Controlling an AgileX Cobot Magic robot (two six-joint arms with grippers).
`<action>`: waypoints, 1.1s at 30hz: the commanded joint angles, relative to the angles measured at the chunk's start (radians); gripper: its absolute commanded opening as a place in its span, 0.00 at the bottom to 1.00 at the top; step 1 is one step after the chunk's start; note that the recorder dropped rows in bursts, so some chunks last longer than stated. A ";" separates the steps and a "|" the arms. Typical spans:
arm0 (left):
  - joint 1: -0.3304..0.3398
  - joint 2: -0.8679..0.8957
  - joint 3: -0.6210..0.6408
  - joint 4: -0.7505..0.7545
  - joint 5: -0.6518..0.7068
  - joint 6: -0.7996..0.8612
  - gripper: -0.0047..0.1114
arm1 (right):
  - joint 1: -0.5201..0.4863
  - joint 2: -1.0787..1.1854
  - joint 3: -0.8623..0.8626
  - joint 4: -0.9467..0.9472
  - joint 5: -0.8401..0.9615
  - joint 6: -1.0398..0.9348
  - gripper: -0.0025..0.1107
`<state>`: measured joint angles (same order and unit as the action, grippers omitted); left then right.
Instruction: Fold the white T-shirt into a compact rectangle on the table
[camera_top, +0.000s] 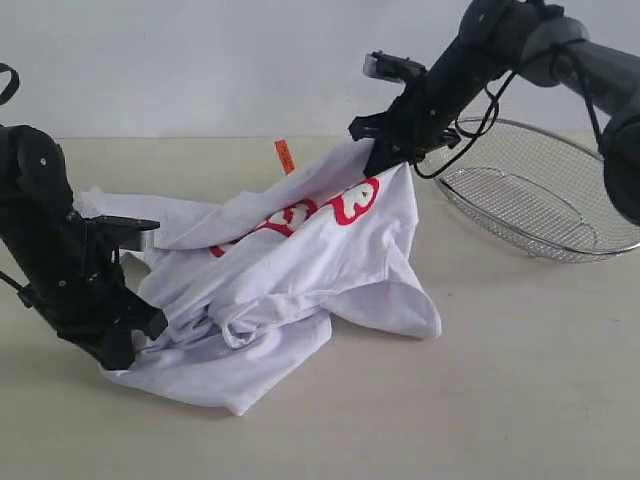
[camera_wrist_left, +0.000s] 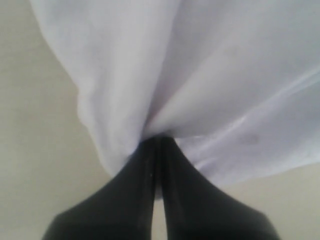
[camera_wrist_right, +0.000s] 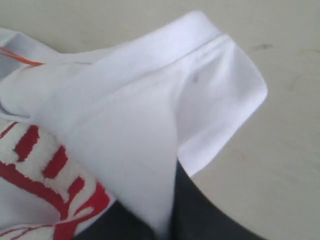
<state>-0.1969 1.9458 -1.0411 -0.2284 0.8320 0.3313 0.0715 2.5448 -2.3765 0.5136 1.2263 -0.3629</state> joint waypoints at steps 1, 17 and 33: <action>0.007 -0.002 0.004 0.017 0.010 -0.010 0.08 | -0.002 -0.059 0.000 -0.093 -0.019 -0.002 0.02; 0.007 -0.002 0.004 0.017 0.039 -0.010 0.08 | -0.002 -0.059 -0.011 -0.222 -0.591 -0.010 0.02; 0.007 -0.002 0.004 0.002 0.039 -0.010 0.08 | -0.008 -0.068 -0.011 -0.205 -0.844 -0.039 0.19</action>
<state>-0.1942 1.9458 -1.0427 -0.2373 0.8679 0.3313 0.0707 2.5002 -2.3792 0.3022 0.3870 -0.3930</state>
